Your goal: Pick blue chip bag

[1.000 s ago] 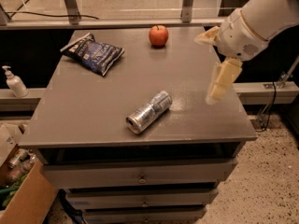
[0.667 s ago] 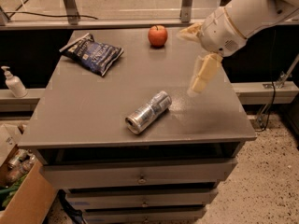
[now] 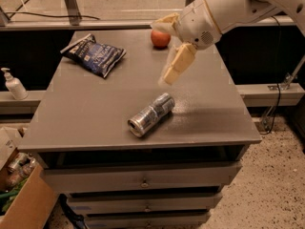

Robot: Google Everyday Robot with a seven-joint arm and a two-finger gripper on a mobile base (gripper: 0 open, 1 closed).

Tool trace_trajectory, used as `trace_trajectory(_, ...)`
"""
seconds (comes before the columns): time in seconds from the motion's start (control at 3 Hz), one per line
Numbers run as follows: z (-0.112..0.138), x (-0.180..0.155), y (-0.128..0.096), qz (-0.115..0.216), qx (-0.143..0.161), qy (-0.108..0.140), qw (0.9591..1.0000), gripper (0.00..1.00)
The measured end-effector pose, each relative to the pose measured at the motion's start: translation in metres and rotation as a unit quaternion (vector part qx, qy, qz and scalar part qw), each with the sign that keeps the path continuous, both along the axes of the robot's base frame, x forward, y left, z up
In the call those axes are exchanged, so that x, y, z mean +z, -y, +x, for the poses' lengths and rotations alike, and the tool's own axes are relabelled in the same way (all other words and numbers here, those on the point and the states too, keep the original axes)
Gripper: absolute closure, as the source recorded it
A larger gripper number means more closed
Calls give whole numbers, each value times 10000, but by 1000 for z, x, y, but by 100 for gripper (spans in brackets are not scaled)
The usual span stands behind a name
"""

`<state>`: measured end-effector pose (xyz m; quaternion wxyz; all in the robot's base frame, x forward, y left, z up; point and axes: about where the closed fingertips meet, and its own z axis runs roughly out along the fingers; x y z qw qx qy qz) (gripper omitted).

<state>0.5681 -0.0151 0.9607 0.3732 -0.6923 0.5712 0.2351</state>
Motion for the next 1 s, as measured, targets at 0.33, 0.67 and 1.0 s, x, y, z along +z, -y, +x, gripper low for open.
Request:
trace_trajectory(0.33, 0, 0, 0, 0, 0, 0, 10000, 0)
trace_trajectory(0.67, 11, 3, -7, 187, -32, 37, 9998, 0)
trace_trajectory(1.0, 36, -6, -29, 403, -168, 29, 9990, 0)
